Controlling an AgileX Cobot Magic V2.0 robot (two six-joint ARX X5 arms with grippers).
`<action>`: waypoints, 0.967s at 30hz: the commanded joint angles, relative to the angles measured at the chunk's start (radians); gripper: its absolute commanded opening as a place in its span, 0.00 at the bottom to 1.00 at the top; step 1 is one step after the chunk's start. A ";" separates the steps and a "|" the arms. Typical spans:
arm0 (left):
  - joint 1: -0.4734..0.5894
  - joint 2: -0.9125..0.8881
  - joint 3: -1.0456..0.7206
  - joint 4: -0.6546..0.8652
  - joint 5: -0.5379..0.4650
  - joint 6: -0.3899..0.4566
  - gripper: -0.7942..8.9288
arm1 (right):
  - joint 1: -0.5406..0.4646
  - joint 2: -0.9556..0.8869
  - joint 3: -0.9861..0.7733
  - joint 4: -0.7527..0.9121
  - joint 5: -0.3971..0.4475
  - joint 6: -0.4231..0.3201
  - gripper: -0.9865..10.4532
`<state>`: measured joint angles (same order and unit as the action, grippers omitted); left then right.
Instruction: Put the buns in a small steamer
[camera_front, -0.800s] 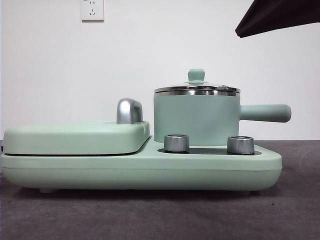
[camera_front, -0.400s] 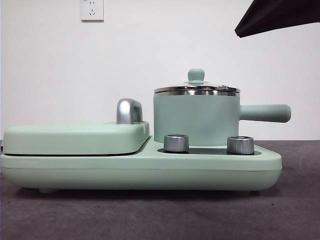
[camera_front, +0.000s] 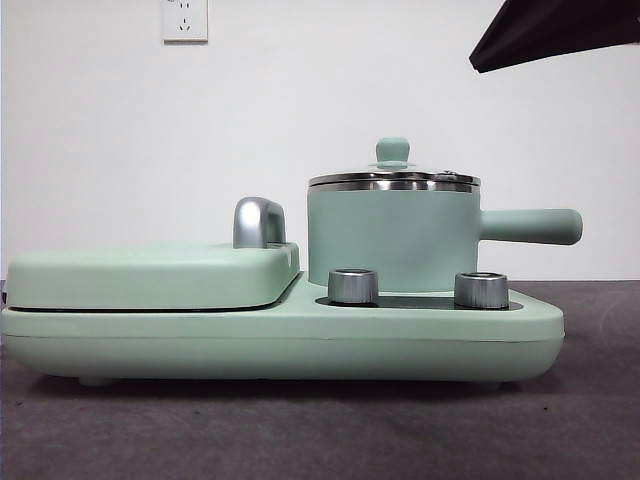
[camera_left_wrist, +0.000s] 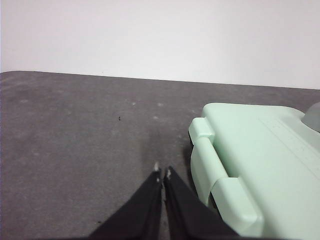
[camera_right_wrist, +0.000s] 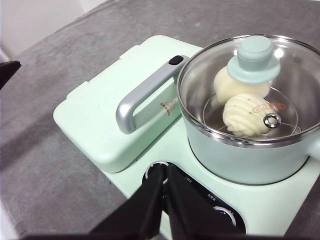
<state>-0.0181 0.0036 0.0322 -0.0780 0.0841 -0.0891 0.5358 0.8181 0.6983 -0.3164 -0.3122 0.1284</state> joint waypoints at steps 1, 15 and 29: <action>-0.003 0.000 -0.019 0.011 0.002 -0.010 0.09 | 0.006 0.003 0.003 0.010 -0.002 0.002 0.10; -0.003 0.000 -0.019 0.011 0.002 -0.010 0.09 | -0.012 -0.066 -0.029 0.016 0.135 -0.168 0.10; -0.003 0.000 -0.019 0.011 0.002 -0.010 0.09 | -0.380 -0.610 -0.550 0.264 0.238 -0.203 0.10</action>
<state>-0.0181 0.0036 0.0322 -0.0780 0.0841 -0.0948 0.1608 0.2230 0.1604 -0.0723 -0.0750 -0.0746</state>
